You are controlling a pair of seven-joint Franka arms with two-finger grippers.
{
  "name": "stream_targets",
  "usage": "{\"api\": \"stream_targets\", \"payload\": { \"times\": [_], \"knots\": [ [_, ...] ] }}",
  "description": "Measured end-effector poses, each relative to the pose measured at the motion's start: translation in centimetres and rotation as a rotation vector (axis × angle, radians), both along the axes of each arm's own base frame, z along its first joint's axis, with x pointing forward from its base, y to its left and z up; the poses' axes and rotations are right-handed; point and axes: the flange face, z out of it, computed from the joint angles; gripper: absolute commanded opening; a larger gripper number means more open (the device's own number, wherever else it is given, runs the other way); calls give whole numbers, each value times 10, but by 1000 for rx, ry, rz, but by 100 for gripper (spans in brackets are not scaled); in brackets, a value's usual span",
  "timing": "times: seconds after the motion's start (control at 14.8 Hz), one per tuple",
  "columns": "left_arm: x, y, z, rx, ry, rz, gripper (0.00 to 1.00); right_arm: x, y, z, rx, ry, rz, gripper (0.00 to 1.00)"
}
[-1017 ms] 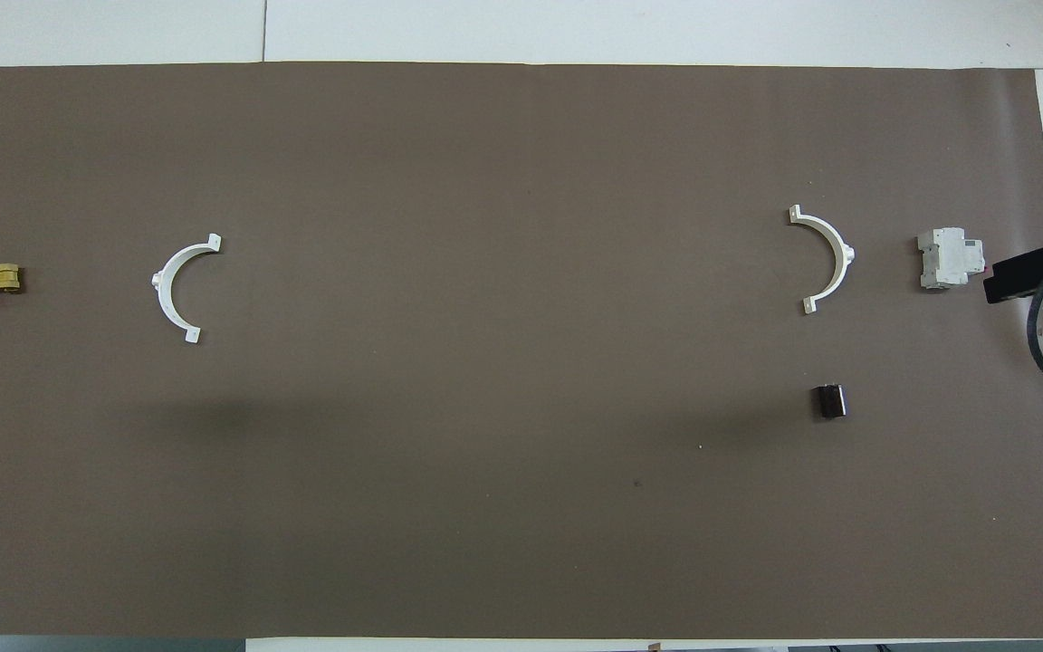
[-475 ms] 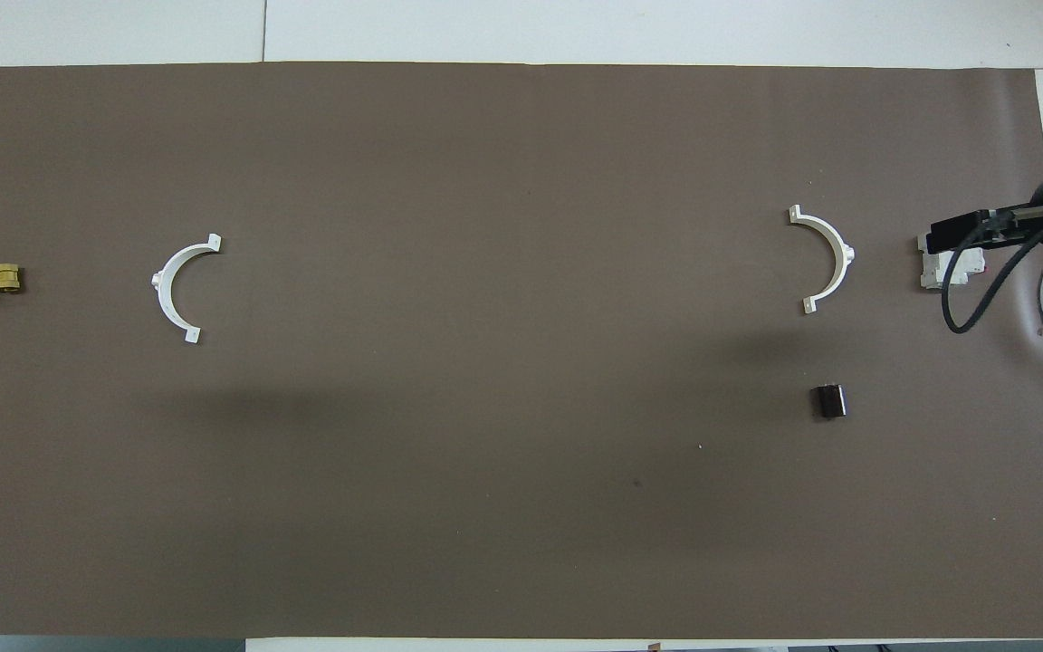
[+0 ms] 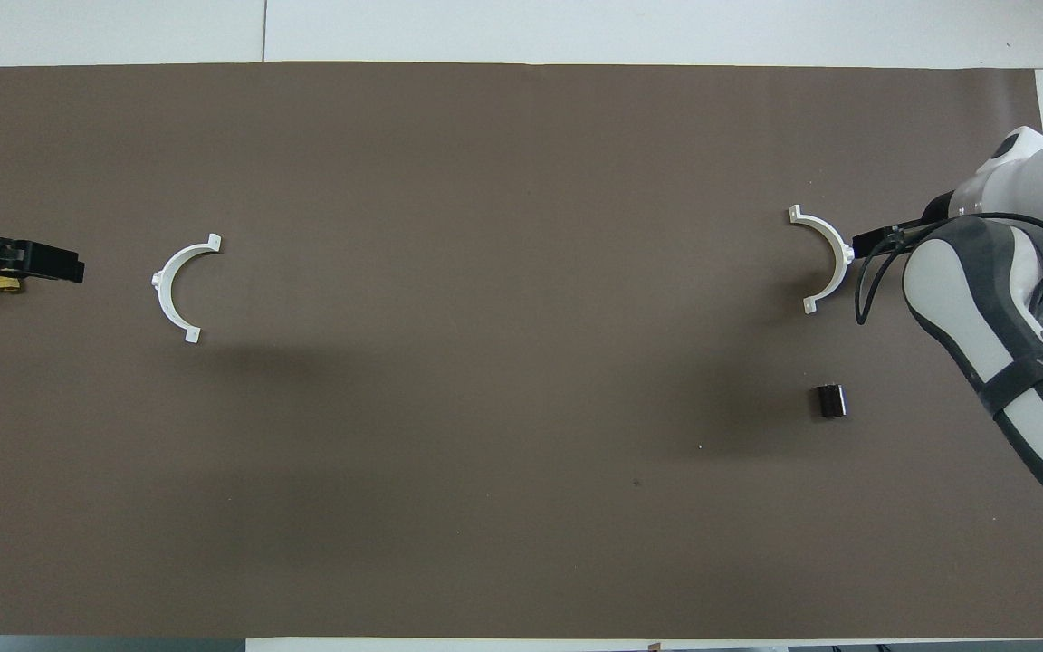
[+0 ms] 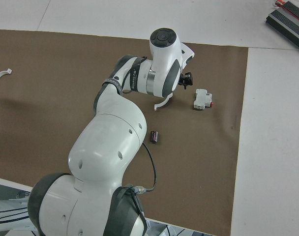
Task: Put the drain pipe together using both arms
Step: 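Reach the right gripper to one half-ring while the left gripper reaches the other, then grasp and lift the half-rings with the left gripper and the right gripper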
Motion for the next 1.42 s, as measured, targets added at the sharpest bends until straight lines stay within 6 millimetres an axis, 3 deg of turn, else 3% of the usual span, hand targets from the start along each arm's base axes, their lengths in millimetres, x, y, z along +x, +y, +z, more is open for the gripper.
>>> {"api": "stream_targets", "payload": {
  "times": [0.2,0.54,0.81,0.95,1.02,1.22,1.36,1.42],
  "knots": [
    [15,-1,-61,10,-27,-4,100,5,1,-28,-2,-3,45,70],
    [24,-3,-144,23,-39,-15,98,7,9,-35,-2,-12,79,62],
    [24,-15,-177,26,5,-37,87,8,13,-42,1,-13,86,28],
    [22,-15,-185,27,7,-39,71,8,14,-43,1,-11,86,12],
    [22,-15,-188,27,8,-39,55,8,15,-43,1,-11,87,6],
    [22,-15,-190,28,9,-39,21,10,26,-42,8,-16,104,3],
    [22,-14,-189,28,7,-38,1,17,44,-30,23,-14,125,3],
    [22,-14,-187,28,3,-38,0,25,60,-16,34,-4,121,3]
  ]
}}
